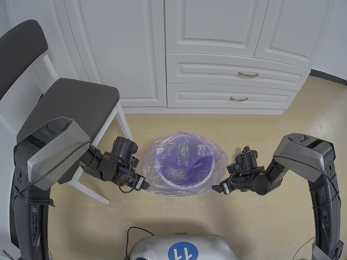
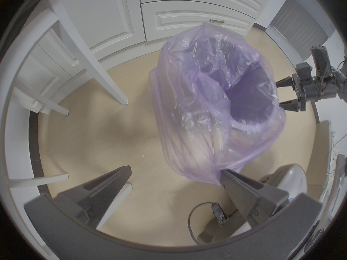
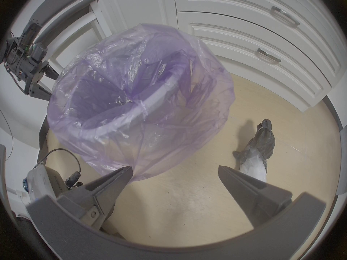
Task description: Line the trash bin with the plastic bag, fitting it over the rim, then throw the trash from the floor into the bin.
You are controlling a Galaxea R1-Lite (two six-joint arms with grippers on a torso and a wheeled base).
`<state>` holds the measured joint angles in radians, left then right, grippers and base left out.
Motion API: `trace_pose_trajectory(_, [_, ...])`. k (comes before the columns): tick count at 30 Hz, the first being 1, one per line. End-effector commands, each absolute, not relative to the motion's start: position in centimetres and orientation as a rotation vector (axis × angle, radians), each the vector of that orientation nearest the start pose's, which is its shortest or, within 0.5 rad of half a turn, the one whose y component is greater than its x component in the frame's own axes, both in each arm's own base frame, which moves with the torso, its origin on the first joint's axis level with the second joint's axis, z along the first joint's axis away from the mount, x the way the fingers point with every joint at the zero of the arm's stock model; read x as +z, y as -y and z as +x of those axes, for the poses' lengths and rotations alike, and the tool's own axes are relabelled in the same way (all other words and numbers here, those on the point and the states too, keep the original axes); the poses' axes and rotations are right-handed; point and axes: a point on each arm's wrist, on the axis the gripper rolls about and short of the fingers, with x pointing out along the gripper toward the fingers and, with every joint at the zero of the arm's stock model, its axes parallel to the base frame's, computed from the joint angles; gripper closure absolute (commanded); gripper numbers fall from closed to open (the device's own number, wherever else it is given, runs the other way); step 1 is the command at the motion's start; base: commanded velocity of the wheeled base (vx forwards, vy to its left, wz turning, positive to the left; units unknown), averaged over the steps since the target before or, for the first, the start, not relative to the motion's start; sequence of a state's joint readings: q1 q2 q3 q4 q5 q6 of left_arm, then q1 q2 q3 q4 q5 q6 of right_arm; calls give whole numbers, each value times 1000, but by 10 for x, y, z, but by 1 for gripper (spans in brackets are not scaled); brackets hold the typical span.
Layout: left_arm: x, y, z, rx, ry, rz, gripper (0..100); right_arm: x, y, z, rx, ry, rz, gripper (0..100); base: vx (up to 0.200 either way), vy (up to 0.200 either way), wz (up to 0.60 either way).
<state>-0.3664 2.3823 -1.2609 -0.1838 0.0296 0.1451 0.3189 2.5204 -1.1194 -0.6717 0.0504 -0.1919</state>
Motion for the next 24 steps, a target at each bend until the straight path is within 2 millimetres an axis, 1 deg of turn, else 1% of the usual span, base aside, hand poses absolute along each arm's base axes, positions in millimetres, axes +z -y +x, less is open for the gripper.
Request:
trace_pose_trajectory(1, [-33, 153, 417, -357, -916, 318, 0, -63, -135, 414, 414, -689, -276, 0, 0, 0, 0])
trace_pose_trajectory(3, [-39, 156, 426, -351, -899, 318, 0, -63, -135, 418, 400, -684, -278, 0, 0, 0, 0])
trace_pose_trajectory(4, [-40, 156, 426, -349, -901, 318, 0, -63, -135, 418, 399, -684, -278, 0, 0, 0, 0])
trace_pose_trajectory(5, [-42, 155, 434, -319, -886, 326, 0, -62, -133, 421, 379, -676, -284, 0, 0, 0, 0])
trace_pose_trajectory(6, [-42, 155, 435, -315, -885, 327, 0, -63, -132, 422, 375, -678, -285, 0, 0, 0, 0])
trace_pose_trajectory(8, [-45, 151, 445, -264, -866, 334, 0, -62, -130, 423, 342, -666, -327, 0, 0, 0, 0])
trace_pose_trajectory(12, [-42, 147, 448, -241, -857, 321, 0, -55, -123, 421, 336, -657, -365, 0, 0, 0, 0])
trace_pose_trajectory(14, [-38, 146, 449, -224, -849, 286, 0, -43, -116, 418, 337, -648, -365, 0, 0, 0, 0])
trace_pose_trajectory(15, [-38, 146, 449, -224, -849, 286, 0, -43, -116, 418, 337, -648, -365, 0, 0, 0, 0])
trace_pose_trajectory(16, [-26, 146, 447, -217, -834, 248, 0, -31, -109, 415, 333, -637, -356, 0, 0, 0, 0])
trace_pose_trajectory(17, [-24, 146, 447, -217, -831, 245, 0, -30, -109, 415, 336, -636, -354, 0, 0, 0, 0])
trace_pose_trajectory(18, [-9, 147, 440, -220, -818, 225, 0, -16, -103, 412, 360, -615, -332, 0, 0, 0, 0])
trace_pose_trajectory(20, [7, 147, 429, -245, -812, 212, 0, 2, -97, 410, 389, -582, -305, 0, 0, 0, 0])
trace_pose_trajectory(22, [21, 149, 419, -284, -795, 194, 0, 14, -93, 410, 398, -555, -283, 0, 0, 0, 0])
trace_pose_trajectory(23, [21, 149, 419, -284, -795, 194, 0, 14, -93, 410, 398, -555, -283, 0, 0, 0, 0])
trace_pose_trajectory(24, [33, 147, 410, -304, -775, 185, 0, 22, -91, 411, 392, -537, -258, 0, 0, 0, 0])
